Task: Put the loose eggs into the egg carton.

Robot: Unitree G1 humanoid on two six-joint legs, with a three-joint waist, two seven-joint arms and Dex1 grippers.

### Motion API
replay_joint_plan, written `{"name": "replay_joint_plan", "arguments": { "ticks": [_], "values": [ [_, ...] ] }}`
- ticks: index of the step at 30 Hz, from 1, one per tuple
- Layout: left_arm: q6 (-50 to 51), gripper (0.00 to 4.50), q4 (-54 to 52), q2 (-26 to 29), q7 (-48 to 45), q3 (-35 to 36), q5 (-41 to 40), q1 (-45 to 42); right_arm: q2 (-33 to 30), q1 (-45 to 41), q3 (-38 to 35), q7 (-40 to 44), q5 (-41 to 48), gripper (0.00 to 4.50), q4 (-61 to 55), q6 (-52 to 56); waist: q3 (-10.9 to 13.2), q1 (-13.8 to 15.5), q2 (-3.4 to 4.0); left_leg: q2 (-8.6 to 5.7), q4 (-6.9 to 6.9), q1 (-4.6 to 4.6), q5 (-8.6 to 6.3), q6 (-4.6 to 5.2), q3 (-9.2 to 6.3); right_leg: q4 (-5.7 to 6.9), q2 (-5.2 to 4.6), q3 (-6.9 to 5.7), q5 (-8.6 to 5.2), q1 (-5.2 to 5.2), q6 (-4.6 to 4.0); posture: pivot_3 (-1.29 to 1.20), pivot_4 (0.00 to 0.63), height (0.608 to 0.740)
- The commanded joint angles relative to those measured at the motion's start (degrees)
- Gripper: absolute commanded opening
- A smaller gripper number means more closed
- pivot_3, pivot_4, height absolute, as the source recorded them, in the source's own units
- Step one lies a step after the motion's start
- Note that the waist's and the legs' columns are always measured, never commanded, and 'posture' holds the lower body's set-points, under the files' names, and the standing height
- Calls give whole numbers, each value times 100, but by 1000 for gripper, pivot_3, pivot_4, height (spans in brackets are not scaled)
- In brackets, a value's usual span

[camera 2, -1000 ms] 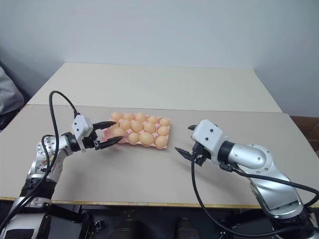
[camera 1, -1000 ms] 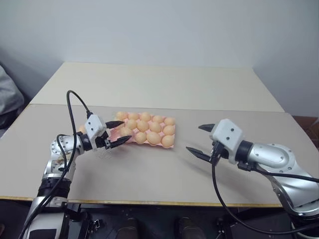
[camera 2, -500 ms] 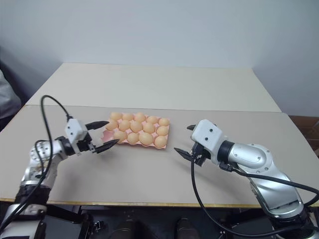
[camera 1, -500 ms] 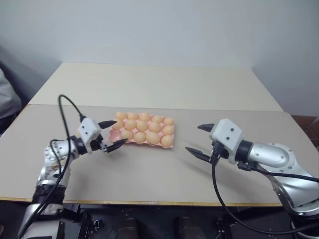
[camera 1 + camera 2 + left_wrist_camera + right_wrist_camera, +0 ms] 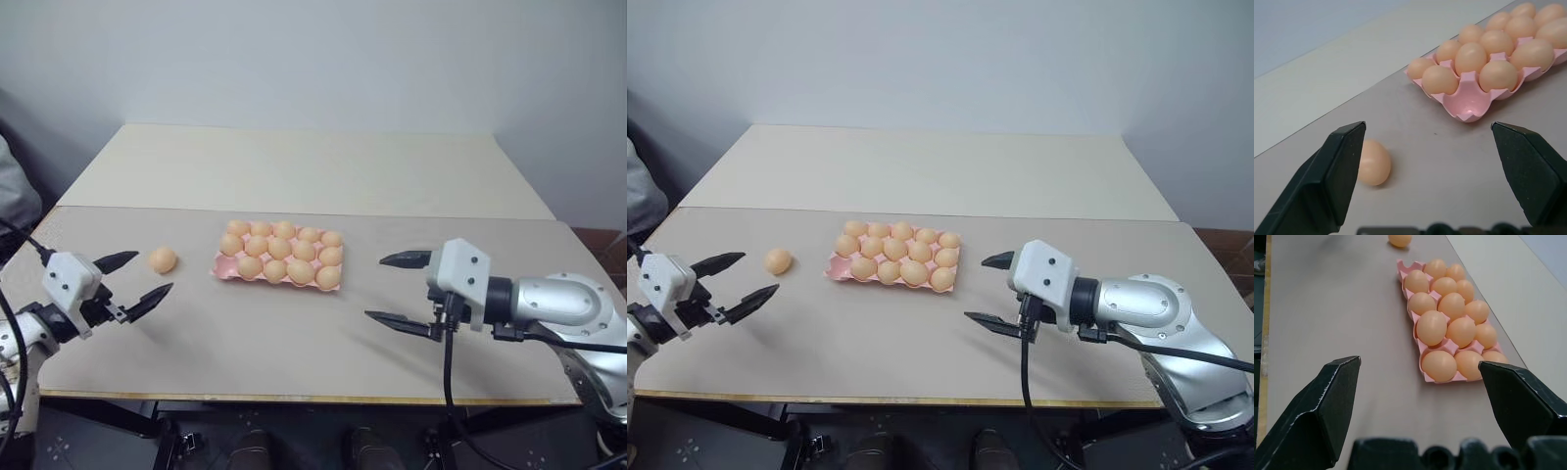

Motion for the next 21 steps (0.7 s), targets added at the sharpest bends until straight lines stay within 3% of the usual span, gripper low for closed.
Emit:
{"name": "replay_joint_plan", "arguments": {
  "ticks": [1,7,14,21],
  "values": [
    [2,4469,-275,25,126,245,-100,114,-20,-135,66,55,-77,4500,84,-243,0,-3,0,0,0,0,0,0,0,0,0,0,0,0,0,0,150,740],
    [86,4469,-378,-19,462,390,-65,193,10,-192,185,92,-138,4500,212,-397,0,2,0,1,0,-1,0,0,3,1,0,1,0,-4,-1,0,150,740],
    [764,4469,324,-161,1311,-45,91,-885,67,-253,278,9,-157,4500,204,-323,0,67,-1,-1,0,0,0,0,3,3,1,1,2,0,2,0,150,740],
    [912,4469,1295,-271,1527,-753,559,-1736,-19,-97,239,-118,-167,4500,50,-155,-1,83,-2,-1,0,-4,0,0,4,1,4,0,23,-1,34,0,150,740]
  ]
}}
